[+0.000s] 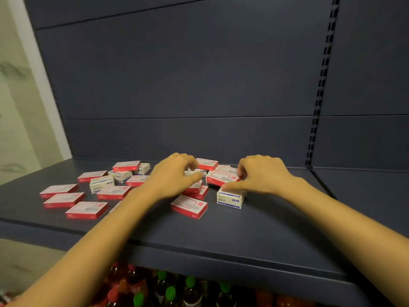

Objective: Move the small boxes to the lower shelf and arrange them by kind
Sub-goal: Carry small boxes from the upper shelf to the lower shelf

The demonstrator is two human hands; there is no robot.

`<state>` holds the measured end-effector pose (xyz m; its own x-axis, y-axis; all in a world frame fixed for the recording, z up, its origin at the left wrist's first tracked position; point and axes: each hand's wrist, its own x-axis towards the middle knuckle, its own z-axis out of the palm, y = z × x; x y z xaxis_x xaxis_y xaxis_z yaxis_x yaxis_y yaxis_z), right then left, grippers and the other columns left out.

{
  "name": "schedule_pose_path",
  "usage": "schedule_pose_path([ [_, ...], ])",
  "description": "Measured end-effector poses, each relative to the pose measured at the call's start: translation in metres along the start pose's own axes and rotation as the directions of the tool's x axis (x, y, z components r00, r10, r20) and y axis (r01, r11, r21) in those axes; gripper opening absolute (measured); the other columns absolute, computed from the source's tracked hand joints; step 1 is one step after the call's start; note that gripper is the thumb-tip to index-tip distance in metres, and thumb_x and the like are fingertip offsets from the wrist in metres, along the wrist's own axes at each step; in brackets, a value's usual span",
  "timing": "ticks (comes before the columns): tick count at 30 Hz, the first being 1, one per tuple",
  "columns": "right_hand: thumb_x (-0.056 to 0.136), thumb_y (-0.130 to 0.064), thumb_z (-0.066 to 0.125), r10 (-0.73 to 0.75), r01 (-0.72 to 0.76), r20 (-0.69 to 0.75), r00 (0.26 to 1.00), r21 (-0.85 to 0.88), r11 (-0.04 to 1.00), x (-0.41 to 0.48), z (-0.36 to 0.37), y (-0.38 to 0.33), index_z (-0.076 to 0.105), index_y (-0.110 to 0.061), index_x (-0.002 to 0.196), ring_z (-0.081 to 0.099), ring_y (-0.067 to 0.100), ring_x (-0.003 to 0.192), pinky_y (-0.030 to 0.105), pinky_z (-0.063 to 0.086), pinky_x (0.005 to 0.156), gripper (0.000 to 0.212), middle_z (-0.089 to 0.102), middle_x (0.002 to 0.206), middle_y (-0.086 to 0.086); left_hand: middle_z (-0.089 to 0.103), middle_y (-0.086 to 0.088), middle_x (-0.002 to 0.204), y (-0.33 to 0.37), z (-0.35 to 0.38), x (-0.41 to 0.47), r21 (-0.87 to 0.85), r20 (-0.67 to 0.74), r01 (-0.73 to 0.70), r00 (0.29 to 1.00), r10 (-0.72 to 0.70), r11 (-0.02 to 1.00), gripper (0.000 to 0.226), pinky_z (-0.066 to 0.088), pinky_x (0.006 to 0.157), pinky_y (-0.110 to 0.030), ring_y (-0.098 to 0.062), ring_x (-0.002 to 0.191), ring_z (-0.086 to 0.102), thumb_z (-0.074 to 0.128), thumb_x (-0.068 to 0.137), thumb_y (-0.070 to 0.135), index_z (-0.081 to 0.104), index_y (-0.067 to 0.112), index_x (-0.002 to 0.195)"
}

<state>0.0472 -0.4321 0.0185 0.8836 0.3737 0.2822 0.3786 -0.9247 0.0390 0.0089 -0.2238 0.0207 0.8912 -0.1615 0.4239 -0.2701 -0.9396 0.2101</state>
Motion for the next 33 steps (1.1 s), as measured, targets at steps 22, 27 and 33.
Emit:
schedule_pose_path([
  [22,0.061,-0.063,0.07,0.405,-0.317,-0.202,0.892,0.358,0.878,-0.063,-0.013,-0.011,0.051,-0.028,0.083,0.06,0.005,0.074,0.023,0.049,0.06,0.046,0.061,0.078,-0.017,0.051,0.001,0.132,-0.016,0.041,0.082,-0.227,0.286,-0.414,0.837,0.466,0.882,0.045,0.042,0.1,-0.034,-0.015,0.118,0.047,0.057,0.086,0.038,0.049,0.022,0.127],
  [27,0.06,-0.067,0.067,0.487,-0.385,-0.233,0.842,0.374,0.844,-0.097,-0.019,-0.001,0.051,-0.027,0.081,0.063,0.005,0.076,0.025,0.05,0.058,0.048,0.062,0.078,-0.019,0.047,-0.002,0.137,-0.005,0.05,0.097,-0.225,0.417,-0.451,0.756,0.504,0.863,0.052,0.035,0.098,-0.026,-0.017,0.122,0.045,0.057,0.087,0.035,0.042,0.015,0.132],
  [33,0.061,-0.067,0.065,0.536,-0.435,-0.229,0.813,0.374,0.819,-0.128,-0.021,0.013,0.05,-0.029,0.083,0.062,0.008,0.083,0.035,0.056,0.067,0.046,0.063,0.086,-0.017,0.058,-0.002,0.119,-0.004,0.045,0.111,-0.339,0.454,-0.402,0.723,0.522,0.851,0.036,0.048,0.089,-0.027,-0.012,0.101,0.056,0.068,0.079,0.031,0.055,0.019,0.111],
])
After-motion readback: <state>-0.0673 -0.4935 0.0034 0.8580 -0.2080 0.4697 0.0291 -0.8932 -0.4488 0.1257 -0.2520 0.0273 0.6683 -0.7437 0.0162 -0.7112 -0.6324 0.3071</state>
